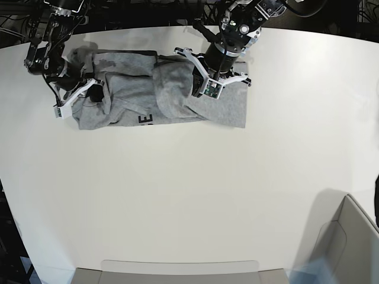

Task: Fold the T-shirt properly
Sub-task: 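Release the right gripper and regrasp the strip end beside it, then lift the strip end with the right gripper and fold it toward the left gripper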

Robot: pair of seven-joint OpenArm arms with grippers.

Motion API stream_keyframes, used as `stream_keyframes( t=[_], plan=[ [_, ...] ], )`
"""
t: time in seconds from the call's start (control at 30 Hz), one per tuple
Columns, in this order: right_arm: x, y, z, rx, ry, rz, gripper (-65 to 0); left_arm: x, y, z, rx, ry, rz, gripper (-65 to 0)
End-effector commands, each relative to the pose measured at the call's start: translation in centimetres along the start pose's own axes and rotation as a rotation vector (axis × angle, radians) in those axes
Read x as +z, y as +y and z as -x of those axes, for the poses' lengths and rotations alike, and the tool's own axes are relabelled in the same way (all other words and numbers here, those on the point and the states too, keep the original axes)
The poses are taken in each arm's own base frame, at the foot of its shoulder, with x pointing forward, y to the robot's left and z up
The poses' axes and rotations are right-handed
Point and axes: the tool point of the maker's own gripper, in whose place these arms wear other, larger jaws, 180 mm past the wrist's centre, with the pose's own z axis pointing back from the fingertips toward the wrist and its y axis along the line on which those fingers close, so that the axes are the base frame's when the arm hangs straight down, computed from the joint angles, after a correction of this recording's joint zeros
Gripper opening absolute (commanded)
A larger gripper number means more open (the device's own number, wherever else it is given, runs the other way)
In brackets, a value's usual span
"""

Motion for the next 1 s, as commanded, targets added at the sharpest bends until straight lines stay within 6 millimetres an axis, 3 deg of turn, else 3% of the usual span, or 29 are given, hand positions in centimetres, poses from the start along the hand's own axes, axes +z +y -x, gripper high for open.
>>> stream_keyframes(
  t=[0.0, 0.13, 0.27, 0.6, 0.83, 0.97],
  plan=[
    [1.1, -2.2, -2.1, 0.009, -0.043, 0.062, -65.0, 0.8, -0.2, -2.0, 0.009, -0.071, 0.006, -63.0],
    [2.9, -5.7, -4.2, -0.010, -0.065, 0.172, -65.0, 1.5, -0.6, -3.1, 0.023, -0.105, 0.020, -63.0],
    [4.2, -5.7, -5.4, -0.011, -0.109, 0.237, -65.0, 1.5, -0.6, -2.9, 0.022, -0.097, 0.019, -63.0],
    [5.9, 1.8, -7.0, 0.187, -0.192, 0.297, -65.0, 1.7, -0.4, -2.2, 0.030, -0.078, 0.012, -63.0],
    [5.3, 7.8, -7.3, 0.345, -0.197, 0.301, -65.0, 1.9, 1.7, -0.2, 0.058, 0.009, -0.052, -63.0],
    [4.2, 9.5, -7.5, 0.422, -0.195, 0.321, -65.0, 1.9, 1.8, 0.1, 0.060, 0.027, -0.054, -63.0]
  ],
)
